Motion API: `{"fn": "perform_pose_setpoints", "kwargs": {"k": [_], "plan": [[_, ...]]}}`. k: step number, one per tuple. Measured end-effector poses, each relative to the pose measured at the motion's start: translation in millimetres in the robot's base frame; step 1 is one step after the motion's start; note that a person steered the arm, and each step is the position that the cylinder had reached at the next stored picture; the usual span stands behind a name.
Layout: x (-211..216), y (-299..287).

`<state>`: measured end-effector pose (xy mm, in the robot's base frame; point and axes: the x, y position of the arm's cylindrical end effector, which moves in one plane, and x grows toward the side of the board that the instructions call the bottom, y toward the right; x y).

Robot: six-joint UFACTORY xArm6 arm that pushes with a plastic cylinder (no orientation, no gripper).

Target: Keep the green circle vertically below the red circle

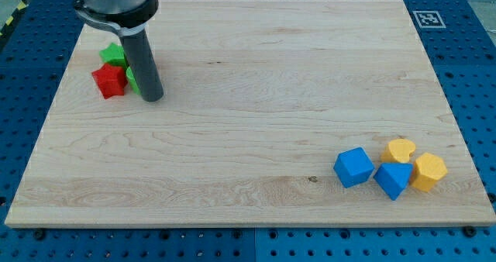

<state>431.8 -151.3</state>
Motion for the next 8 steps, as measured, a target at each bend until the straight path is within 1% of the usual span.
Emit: {"fn": "perform_pose_setpoints", "kwargs": {"k": [3,5,6,7,8], "plan": [[5.8,-1.0],[-25.6,-0.9],[-10.8,8.3],[15.1,42.2],[6.4,47.8]]}}
